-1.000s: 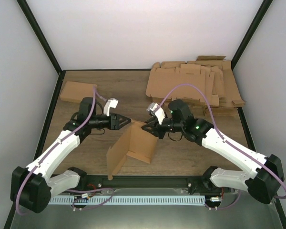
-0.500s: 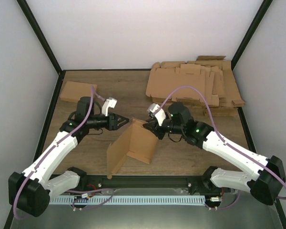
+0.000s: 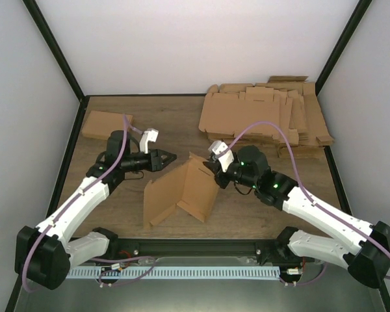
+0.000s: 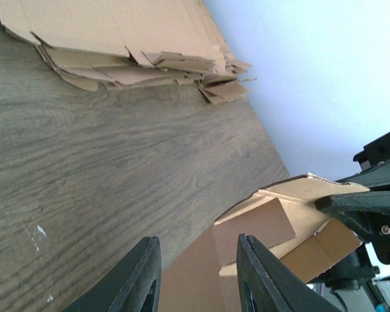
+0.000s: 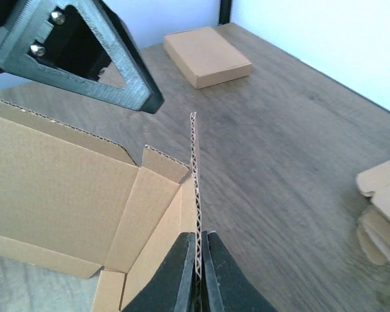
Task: Fold the paper box
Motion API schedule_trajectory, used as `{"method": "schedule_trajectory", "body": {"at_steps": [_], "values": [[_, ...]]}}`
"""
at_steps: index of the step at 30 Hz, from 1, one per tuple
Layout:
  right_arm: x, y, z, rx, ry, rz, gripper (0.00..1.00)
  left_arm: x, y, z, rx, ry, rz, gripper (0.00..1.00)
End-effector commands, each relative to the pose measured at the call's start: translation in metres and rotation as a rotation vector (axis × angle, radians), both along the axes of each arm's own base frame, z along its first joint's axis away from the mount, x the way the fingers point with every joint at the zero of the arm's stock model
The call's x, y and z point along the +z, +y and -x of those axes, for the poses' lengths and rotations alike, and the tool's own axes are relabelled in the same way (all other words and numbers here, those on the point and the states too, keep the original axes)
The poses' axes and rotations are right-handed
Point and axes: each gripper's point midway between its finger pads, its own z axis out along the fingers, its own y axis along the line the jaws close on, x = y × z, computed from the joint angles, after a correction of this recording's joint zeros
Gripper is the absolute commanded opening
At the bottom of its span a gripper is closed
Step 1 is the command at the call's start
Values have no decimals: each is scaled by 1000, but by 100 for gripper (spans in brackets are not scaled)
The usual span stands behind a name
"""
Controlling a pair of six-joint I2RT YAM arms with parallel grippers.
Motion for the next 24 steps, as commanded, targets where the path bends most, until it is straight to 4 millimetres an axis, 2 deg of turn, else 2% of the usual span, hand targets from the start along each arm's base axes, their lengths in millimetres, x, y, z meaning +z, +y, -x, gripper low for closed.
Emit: {"method": "schedule_trajectory", "body": {"at_steps": [1, 14, 18, 24], "values": [[33, -10, -15, -86, -134, -6, 5, 17, 1, -18, 44, -60, 45, 36], [26, -7, -26, -114, -143, 18, 4, 7, -3, -43, 44, -83, 21, 36], [23, -4, -29, -117, -144, 26, 4, 4, 2, -48, 66, -78, 16, 37], [26, -3, -33, -129, -155, 27, 4, 17, 24, -47, 132, -157, -44, 55]]}}
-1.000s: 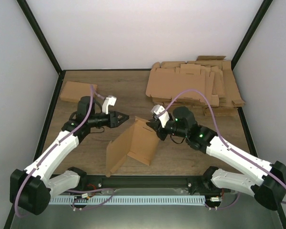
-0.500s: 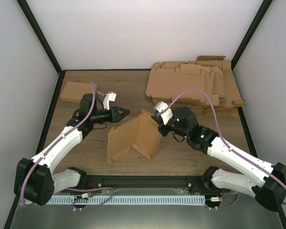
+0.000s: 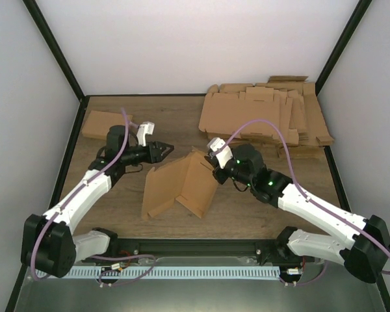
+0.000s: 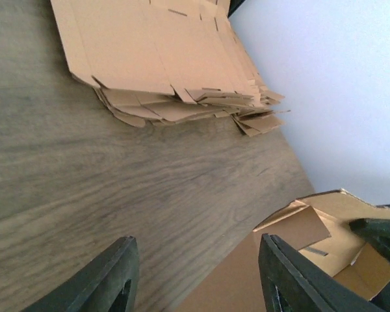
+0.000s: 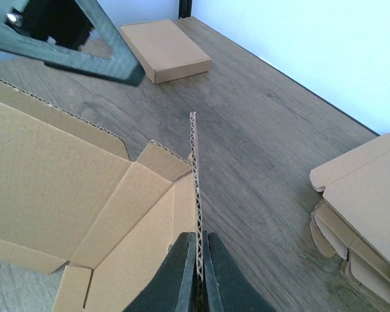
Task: Fold the paper box
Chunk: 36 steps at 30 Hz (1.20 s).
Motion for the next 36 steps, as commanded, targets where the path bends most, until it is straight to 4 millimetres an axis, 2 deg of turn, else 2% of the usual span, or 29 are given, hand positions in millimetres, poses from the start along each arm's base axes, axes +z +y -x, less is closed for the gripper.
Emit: {"method": "schedule_trajectory", "body": {"at_steps": [1, 10, 15, 19, 22, 27, 31, 36], "values": [[33, 5, -5, -3, -73, -36, 4, 28, 14, -2, 37, -123, -38, 57], [35, -5, -11, -35, -101, 63, 5, 32, 5, -11, 7, -76, 67, 60], [26, -4, -20, -73, -90, 81, 5, 45, 16, -9, 41, -144, 4, 65], [22, 2, -25, -94, -117, 118, 4, 63, 35, -5, 104, -200, -71, 79], [17, 12, -26, -102, -142, 176, 4, 81, 42, 5, 112, -255, -112, 83], [15, 21, -30, -107, -147, 202, 4, 77, 38, 12, 53, -199, -148, 80], [25, 24, -28, -92, -159, 171, 4, 69, 33, 21, -49, -243, -202, 80], [28, 26, -26, -77, -156, 159, 4, 63, 27, 18, -101, -253, -272, 70]]}}
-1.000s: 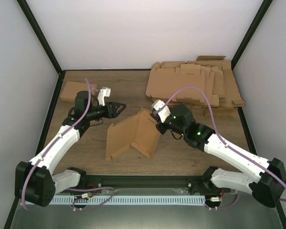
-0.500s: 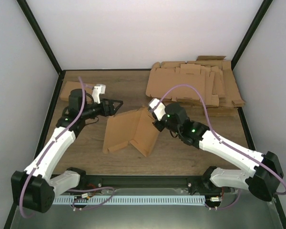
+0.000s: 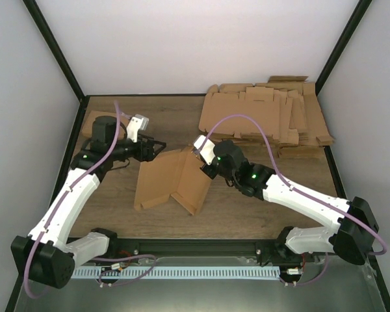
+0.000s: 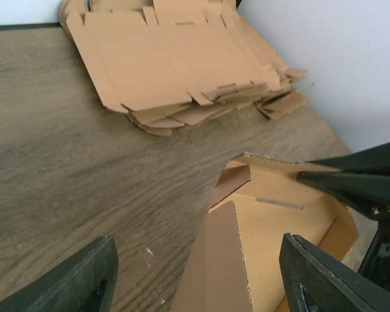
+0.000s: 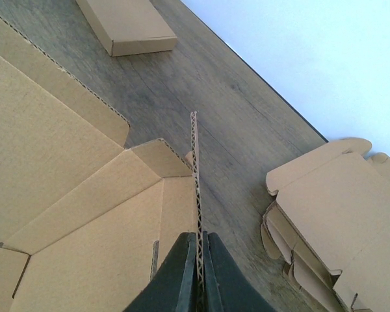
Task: Fold the paper box
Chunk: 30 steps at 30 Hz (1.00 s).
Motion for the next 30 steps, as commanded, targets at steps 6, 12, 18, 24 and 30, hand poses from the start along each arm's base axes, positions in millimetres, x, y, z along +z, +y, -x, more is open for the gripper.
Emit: {"method": "schedule_trajectory", "body": {"at_steps": [6, 12, 18, 24, 30], "values": [[32, 7, 0, 19, -48, -56, 4, -8, -27, 13, -154, -45, -173, 66], [33, 9, 0, 27, -48, -59, 4, -16, -27, 19, -118, -80, -320, 51], [35, 11, 2, 39, -47, -67, 4, -16, -23, 21, -84, -122, -521, 41], [35, 12, 3, 48, -45, -69, 4, -11, -25, 25, -94, -148, -633, 36], [38, 12, 4, 55, -49, -75, 4, -10, -28, 22, -87, -180, -669, 43]]}}
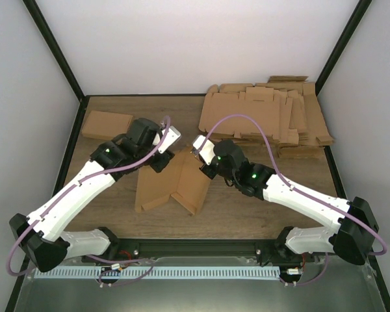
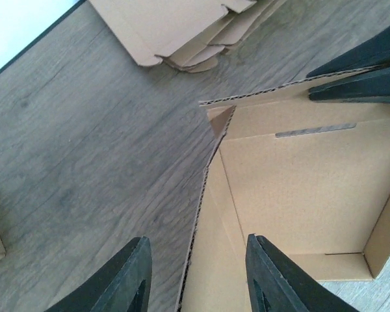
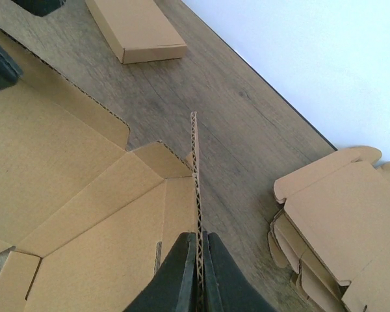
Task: Fold the paper box
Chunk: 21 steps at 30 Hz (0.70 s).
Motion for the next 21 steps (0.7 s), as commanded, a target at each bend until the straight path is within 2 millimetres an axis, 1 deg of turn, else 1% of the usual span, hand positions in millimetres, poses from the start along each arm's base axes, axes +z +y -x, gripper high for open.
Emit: {"method": "schedule_trajectory", "body": {"at_steps": [1, 2, 5, 8, 12, 15, 17, 19, 21], "values": [[34, 7, 2, 26, -50, -62, 4, 8, 8, -5, 18, -50, -51, 45], [34, 7, 2, 26, -49, -63, 4, 6, 9, -5, 19, -49, -62, 46], [34, 8, 2, 31, -49, -65, 4, -4, 10, -6, 23, -25, -97, 46], [35, 8, 3, 32, -49, -68, 4, -9, 9, -6, 23, -5, -105, 41], [32, 9, 3, 38, -43, -62, 4, -13, 9, -4, 21, 10, -111, 40], [32, 10, 2, 36, -46, -64, 4, -18, 10, -4, 25, 22, -120, 37], [33, 10, 2, 35, -49, -65, 4, -21, 12, -4, 34, 30, -132, 32], [34, 10, 1, 33, -52, -68, 4, -21, 12, -6, 51, 32, -131, 22], [33, 10, 0, 30, -55, -64, 4, -22, 9, -4, 42, 45, -114, 18]]}}
